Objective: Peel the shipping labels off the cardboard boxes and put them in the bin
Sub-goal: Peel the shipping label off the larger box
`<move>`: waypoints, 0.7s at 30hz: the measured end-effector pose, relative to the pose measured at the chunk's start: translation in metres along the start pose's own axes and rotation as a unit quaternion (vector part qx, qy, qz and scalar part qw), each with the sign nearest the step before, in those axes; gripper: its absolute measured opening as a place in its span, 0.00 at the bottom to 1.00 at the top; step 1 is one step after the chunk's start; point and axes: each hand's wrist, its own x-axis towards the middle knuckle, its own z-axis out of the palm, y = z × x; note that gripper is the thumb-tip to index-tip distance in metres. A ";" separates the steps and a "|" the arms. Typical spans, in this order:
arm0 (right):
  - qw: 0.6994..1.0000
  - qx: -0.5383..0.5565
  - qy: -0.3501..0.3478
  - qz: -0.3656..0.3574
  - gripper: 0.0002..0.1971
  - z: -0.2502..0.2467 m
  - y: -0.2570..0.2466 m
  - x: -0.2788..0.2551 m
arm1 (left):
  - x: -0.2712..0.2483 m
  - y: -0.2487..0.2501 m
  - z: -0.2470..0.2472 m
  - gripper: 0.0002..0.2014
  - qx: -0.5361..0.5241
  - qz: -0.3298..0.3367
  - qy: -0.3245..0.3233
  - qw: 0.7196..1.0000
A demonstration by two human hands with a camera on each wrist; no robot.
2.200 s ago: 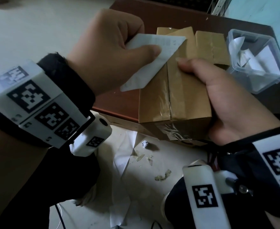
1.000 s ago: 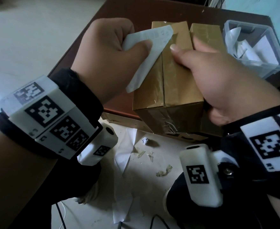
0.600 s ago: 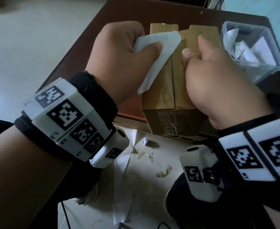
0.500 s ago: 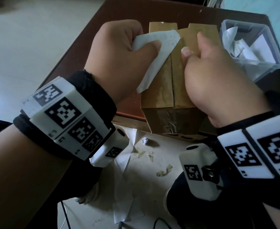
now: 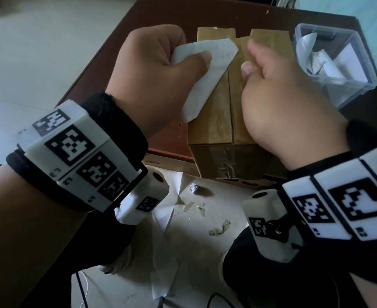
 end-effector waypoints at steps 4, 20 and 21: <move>0.999 -0.048 0.003 -0.013 0.26 -0.003 0.000 -0.002 | 0.000 0.000 0.001 0.21 -0.012 -0.001 0.003 1.000; 1.000 -0.028 0.004 0.010 0.26 0.005 0.005 -0.001 | 0.001 0.009 0.010 0.18 -0.020 -0.003 0.027 0.999; 1.000 -0.022 0.000 0.015 0.26 0.003 0.005 -0.001 | 0.001 0.011 0.010 0.19 -0.019 -0.003 0.028 0.999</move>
